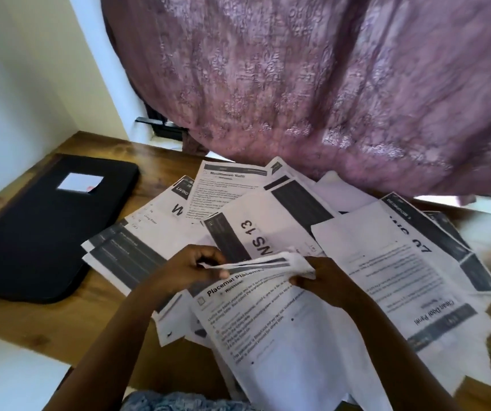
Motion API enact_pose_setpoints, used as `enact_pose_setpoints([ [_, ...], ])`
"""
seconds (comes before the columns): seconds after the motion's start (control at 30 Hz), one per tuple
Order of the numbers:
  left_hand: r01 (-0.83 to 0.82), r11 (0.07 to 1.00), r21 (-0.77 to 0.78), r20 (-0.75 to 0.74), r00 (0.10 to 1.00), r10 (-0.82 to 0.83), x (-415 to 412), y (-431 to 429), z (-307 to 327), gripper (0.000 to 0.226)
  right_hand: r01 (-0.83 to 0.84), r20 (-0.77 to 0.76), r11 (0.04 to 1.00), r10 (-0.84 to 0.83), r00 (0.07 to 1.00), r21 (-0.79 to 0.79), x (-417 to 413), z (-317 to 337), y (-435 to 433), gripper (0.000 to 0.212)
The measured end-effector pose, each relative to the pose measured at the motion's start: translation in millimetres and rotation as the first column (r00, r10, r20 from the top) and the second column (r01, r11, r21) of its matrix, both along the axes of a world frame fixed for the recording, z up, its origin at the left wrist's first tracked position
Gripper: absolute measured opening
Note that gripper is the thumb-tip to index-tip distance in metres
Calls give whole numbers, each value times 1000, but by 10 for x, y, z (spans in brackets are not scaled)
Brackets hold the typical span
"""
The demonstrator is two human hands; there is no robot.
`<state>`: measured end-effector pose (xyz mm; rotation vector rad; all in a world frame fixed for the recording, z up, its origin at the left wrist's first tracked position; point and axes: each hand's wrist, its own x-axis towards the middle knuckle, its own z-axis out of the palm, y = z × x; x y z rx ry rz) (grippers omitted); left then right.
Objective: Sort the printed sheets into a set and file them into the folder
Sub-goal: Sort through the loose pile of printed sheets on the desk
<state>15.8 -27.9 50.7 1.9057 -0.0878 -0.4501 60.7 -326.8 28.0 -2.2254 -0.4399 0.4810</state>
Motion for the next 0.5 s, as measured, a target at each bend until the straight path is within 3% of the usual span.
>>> enact_pose_setpoints([
  [0.1, -393, 918, 61, 89, 918, 387, 378, -120, -36, 33, 126, 56, 992, -126, 990, 16, -35, -79, -237, 28],
  [0.17, -528, 792, 308, 205, 849, 487, 676, -77, -155, 59, 185, 88, 981, -190, 978, 61, -49, -150, -343, 21],
  [0.23, -413, 674, 612, 193, 905, 379, 915, 14, -317, 78, 195, 130, 979, -201, 971, 56, -52, -205, -390, 21],
  [0.27, -351, 647, 677, 148, 926, 347, 1002, 56, -375, 78, 194, 154, 979, -200, 968, 55, -56, -224, -392, 25],
  [0.37, -273, 735, 620, 63, 952, 300, 1182, 150, -423, 50, 216, 186, 973, -227, 956, 79, -52, -250, -367, 35],
  [0.43, -220, 773, 595, 76, 973, 219, 1225, 221, -412, 31, 254, 164, 958, -274, 948, 131, -50, -242, -355, 36],
  [0.5, -264, 789, 554, 119, 964, 239, 1227, 291, -349, 21, 261, 161, 945, -294, 942, 197, -62, -220, -349, 27],
])
